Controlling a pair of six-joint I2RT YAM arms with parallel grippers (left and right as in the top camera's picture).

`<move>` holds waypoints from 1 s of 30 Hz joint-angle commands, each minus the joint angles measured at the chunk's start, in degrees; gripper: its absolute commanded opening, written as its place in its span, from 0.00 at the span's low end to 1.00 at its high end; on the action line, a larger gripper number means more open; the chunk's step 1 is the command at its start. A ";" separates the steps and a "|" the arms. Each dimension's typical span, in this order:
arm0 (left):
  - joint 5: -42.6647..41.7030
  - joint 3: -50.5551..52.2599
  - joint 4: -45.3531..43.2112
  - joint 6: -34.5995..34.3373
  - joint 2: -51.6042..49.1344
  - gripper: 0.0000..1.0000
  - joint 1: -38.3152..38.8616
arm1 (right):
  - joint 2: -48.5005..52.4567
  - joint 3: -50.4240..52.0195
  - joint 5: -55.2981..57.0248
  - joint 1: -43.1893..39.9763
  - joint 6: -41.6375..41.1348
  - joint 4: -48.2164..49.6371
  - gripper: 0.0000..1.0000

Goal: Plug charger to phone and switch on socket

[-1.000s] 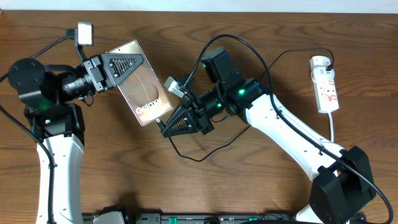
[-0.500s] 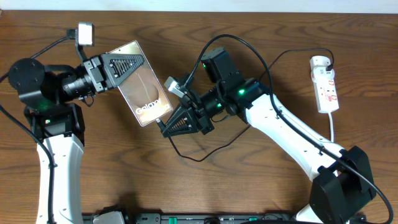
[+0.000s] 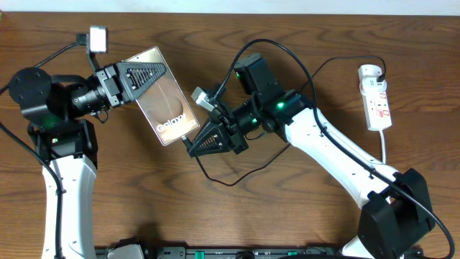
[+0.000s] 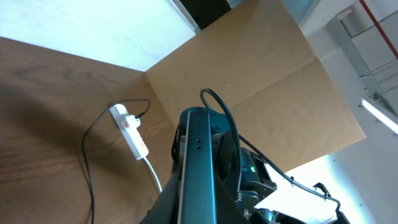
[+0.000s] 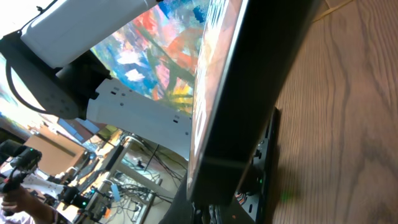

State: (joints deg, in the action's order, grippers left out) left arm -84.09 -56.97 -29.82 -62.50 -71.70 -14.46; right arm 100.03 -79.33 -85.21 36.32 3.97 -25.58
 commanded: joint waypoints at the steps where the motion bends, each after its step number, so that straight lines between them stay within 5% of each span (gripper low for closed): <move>1: -1.01 -0.26 -0.48 0.98 0.22 0.07 0.09 | 0.44 0.33 -0.48 -0.66 -1.53 1.64 0.01; 30: -5.95 1.38 -0.48 7.89 0.22 0.07 0.57 | 0.44 0.33 -0.37 -0.66 -11.96 13.99 0.01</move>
State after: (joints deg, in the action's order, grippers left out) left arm -83.92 -56.60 -30.11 -56.73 -71.70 -14.46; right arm 100.88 -77.78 -85.14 36.34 -5.76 -14.02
